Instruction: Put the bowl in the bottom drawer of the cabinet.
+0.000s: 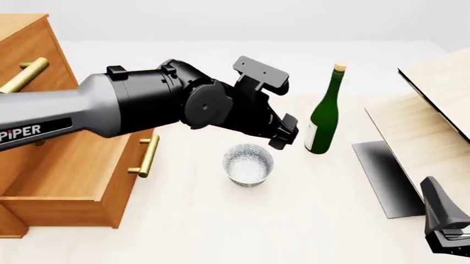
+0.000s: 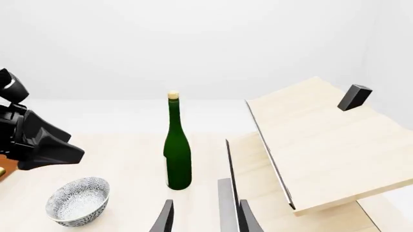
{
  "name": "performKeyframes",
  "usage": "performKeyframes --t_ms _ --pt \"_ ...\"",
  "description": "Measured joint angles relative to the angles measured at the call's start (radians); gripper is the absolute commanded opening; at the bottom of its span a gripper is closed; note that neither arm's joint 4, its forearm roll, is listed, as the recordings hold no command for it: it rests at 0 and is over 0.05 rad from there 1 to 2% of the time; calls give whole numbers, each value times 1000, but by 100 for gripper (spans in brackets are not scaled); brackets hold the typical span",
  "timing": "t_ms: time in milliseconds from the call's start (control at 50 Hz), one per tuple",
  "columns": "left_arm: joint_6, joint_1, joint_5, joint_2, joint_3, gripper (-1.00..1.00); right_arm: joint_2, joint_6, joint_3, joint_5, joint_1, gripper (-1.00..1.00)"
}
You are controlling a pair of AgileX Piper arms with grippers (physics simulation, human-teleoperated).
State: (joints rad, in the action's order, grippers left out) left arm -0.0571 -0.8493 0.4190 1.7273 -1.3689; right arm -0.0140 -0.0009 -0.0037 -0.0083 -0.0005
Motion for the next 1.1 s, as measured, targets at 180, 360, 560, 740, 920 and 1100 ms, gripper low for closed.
performKeyframes --t_ms 180,360,560,740,920,1100 --pt "-21 6 -12 34 -6 100 0 0 0 0 0 100" --pt "-35 6 -24 66 -13 100 0 0 0 0 0 100" --pt "-54 8 -43 96 -12 100 0 0 0 0 0 100" --pt "-69 14 -58 119 -12 100 0 0 0 0 0 100" --pt "-95 19 -67 160 -13 100 0 0 0 0 0 100" --pt "-116 27 -68 203 -12 100 0 0 0 0 0 100"
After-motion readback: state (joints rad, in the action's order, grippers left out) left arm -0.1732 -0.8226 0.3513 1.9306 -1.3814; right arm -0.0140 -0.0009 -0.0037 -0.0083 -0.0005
